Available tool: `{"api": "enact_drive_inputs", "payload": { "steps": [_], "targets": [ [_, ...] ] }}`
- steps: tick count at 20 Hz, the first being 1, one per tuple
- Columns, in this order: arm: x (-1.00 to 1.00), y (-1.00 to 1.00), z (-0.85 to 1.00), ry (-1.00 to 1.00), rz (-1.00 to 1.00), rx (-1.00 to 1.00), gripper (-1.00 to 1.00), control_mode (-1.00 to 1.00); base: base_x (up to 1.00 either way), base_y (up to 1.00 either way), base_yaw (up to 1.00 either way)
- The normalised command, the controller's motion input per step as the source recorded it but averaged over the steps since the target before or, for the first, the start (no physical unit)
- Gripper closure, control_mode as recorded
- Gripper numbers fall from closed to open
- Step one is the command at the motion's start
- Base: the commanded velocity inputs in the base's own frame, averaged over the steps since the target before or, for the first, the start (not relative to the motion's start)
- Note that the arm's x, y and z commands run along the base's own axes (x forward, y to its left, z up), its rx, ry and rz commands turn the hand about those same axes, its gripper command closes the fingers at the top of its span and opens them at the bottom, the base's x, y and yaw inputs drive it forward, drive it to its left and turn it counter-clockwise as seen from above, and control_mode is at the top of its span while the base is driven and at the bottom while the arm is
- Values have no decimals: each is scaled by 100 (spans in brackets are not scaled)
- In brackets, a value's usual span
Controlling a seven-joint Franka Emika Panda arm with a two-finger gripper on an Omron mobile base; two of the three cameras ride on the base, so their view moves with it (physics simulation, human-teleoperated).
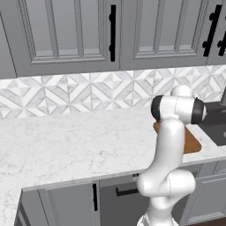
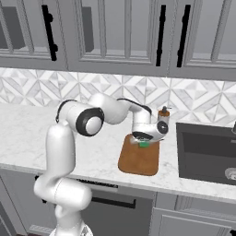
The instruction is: Pick up the sponge from the counter and clean the cutting board by briefly scrubbing or pressing down on the cutting board. Once finished, release the sponge.
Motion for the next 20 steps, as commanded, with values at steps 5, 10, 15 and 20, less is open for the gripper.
{"api": "enact_drive_inputs", "payload": {
  "steps": [5, 10, 15, 20],
  "targets": [
    [-99, 0, -23, 0, 0, -3, 100, -100, 0, 0, 0],
    [-87, 4, -19, 0, 0, -6, 100, -100, 0, 0, 0],
    [-2, 22, -6, 0, 0, -1, 100, -100, 0, 0, 0],
    [72, 45, -1, -1, 0, 0, 100, -100, 0, 0, 0]
  ]
}}
